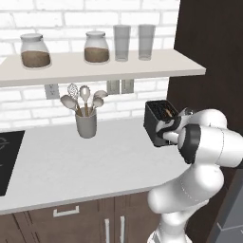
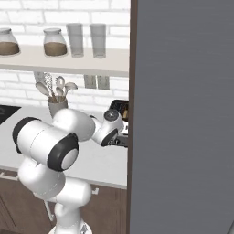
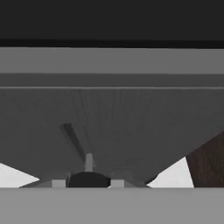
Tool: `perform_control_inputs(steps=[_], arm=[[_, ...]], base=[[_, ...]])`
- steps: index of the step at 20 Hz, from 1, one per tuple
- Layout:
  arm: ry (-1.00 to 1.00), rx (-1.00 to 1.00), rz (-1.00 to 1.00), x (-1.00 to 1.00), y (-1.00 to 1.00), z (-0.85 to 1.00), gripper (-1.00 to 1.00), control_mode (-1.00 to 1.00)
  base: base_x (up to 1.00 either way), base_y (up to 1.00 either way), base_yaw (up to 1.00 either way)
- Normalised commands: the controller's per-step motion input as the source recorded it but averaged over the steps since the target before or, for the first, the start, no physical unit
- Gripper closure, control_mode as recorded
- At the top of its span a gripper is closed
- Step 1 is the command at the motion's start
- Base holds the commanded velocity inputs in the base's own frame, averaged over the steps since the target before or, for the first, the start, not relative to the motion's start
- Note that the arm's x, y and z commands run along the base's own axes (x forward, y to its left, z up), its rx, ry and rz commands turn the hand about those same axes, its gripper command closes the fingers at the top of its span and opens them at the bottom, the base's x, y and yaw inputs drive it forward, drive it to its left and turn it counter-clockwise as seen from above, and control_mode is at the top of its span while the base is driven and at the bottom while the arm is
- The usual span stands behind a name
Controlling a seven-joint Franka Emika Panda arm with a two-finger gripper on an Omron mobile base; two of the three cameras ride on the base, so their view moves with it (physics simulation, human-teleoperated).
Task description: Start the toaster. Once the lever pops up, take the bread to the plate on the dining counter.
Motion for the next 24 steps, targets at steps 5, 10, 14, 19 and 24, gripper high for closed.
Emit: perform_control_inputs(steps=[5,10,14,19,24], arm=[[0.01,-0.13,0.00,-0.03,0.05,-0.88,1.00,-1.00],[0.17,-0.43,0.04,-0.54,0.01,-1.00,1.00,-1.00],[0.00,-0.17,0.01,-0.74,-0.04,-0.59,1.00,-1.00],[-0.50,0.18,-0.01,-0.71,-0.23,0.92,1.00,-1.00],[-0.42,0.09,-0.14,-0.64,-0.03,1.00,1.00,-1.00]], base=[[0.00,0.00,0.00],[0.00,0.00,0.00],[0.00,0.00,0.00],[0.00,0.00,0.00],[0.00,0.00,0.00]])
